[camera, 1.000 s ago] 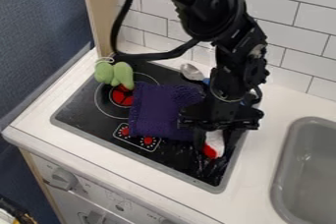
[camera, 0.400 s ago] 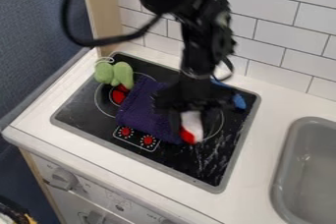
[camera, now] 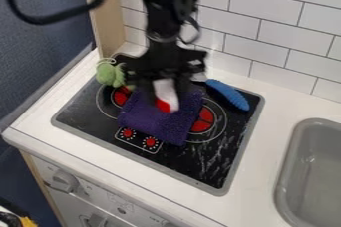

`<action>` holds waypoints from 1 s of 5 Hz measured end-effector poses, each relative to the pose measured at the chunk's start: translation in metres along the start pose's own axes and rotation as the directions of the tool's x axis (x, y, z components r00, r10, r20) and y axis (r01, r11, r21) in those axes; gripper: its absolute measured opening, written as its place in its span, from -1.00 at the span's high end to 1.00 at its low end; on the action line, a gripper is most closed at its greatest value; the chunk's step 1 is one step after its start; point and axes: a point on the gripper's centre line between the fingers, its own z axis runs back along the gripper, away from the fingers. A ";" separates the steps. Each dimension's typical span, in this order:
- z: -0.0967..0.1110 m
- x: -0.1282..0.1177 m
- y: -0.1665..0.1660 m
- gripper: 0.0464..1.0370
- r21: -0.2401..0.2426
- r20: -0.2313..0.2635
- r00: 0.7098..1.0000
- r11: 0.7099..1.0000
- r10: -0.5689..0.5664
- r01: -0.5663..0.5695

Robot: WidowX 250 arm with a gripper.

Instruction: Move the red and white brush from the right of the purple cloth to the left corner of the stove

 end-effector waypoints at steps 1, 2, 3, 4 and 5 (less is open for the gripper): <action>-0.005 0.026 0.037 -0.07 0.045 0.062 0.993 0.993 0.105 -0.108; -0.021 0.045 0.076 -0.07 0.100 0.108 0.974 0.973 0.197 -0.208; -0.049 0.054 0.107 -0.07 0.173 0.119 0.961 0.948 0.250 -0.268; -0.056 0.058 0.120 -0.07 0.182 0.141 0.955 0.942 0.260 -0.283; -0.066 0.057 0.124 -0.07 0.199 0.141 0.959 0.942 0.244 -0.269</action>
